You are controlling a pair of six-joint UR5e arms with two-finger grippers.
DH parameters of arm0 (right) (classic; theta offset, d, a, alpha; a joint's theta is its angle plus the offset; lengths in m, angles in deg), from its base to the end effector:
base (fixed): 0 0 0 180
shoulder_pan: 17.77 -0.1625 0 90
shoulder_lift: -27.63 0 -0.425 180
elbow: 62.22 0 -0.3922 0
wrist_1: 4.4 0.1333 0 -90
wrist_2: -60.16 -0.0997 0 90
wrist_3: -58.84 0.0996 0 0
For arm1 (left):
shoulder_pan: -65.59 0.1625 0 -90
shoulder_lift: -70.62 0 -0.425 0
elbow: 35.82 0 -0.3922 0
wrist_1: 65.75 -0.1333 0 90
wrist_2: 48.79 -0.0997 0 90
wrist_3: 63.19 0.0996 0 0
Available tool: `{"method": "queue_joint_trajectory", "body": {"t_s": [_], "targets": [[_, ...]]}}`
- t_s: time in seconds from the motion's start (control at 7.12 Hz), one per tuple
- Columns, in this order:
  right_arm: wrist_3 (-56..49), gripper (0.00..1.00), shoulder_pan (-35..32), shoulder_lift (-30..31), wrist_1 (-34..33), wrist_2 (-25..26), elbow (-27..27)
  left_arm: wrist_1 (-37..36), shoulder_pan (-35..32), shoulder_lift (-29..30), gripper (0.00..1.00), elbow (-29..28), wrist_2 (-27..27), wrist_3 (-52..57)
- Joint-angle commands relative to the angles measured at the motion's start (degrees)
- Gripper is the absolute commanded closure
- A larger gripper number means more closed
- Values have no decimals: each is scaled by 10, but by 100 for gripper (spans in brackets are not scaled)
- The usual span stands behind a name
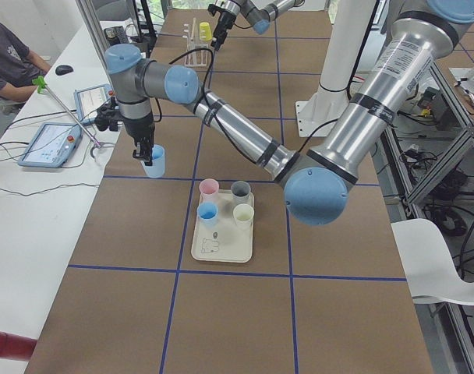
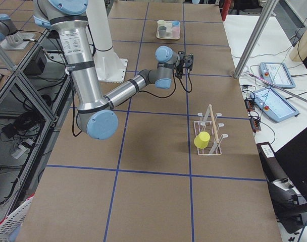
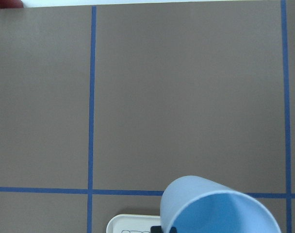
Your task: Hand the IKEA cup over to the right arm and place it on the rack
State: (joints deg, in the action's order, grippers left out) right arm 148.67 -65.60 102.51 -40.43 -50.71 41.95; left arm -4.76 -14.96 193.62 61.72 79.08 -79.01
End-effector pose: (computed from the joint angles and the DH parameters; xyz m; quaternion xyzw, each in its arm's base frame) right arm -0.3015 -0.4785 0.2928 0.1421 -0.6519 0.1869 0.7210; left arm 0.0344 -0.6461 0.3211 0.0221 0.3358 -0.0197 0.9415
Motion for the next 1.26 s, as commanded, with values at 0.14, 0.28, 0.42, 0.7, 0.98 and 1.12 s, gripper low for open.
{"method": "queue_joint_trajectory", "body": {"t_s": [0.14,0.28,0.42,0.7,0.98,1.12], "targets": [[11,1,1,-2,1,-2,2,17,133,4,100,129,33,-315],[11,2,1,-1,0,-2,3,101,160,-48,100,184,41,-431],[12,1,1,0,1,-3,2,248,166,-116,100,206,42,-539],[44,1,2,0,9,-3,6,541,216,-206,100,196,13,-772],[78,1,7,-1,31,0,6,637,297,-212,100,193,-107,-898],[105,1,9,-3,32,2,8,691,345,-213,100,187,-183,-954]]}}
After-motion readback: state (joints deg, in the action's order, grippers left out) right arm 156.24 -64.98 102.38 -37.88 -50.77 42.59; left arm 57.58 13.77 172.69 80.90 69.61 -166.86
